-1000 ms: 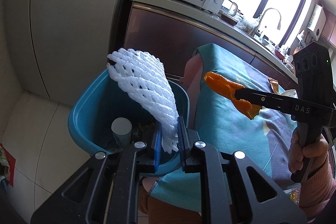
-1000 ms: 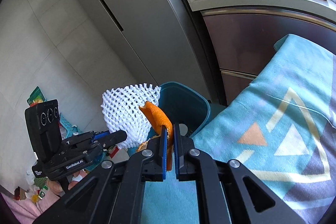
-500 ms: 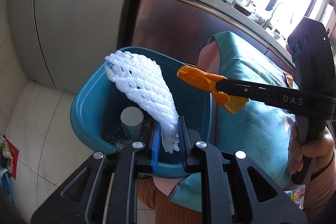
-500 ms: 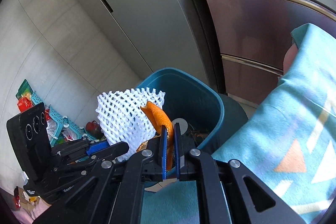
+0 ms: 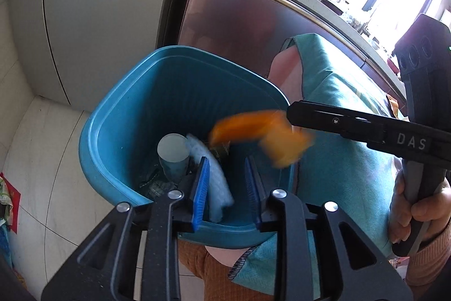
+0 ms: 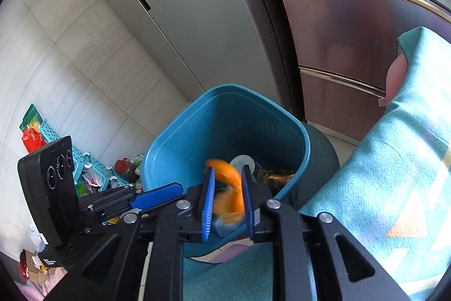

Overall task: Collect trash
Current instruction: 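Open both tools to drop the net and peel into the teal bin, then move both open tools back over the table toward the second net and peel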

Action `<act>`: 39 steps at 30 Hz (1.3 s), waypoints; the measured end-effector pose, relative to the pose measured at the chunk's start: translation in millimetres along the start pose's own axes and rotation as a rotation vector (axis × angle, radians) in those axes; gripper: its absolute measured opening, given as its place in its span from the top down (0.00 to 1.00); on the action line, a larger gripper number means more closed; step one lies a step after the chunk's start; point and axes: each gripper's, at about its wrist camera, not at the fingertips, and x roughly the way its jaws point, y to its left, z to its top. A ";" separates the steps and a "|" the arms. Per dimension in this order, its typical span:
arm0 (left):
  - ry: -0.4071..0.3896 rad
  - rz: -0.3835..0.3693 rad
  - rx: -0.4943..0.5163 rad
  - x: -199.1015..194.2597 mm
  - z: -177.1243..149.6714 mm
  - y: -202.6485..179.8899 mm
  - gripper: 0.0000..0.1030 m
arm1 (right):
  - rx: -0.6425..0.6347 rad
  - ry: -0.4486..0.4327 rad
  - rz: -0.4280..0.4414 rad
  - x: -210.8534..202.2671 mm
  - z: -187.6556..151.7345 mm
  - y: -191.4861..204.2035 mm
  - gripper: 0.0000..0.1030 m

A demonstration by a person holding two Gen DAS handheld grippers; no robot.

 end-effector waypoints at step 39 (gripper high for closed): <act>-0.006 -0.379 0.435 5.6 -14.5 -279.4 0.54 | 0.260 -0.455 -0.275 -258.2 -136.7 -143.2 0.71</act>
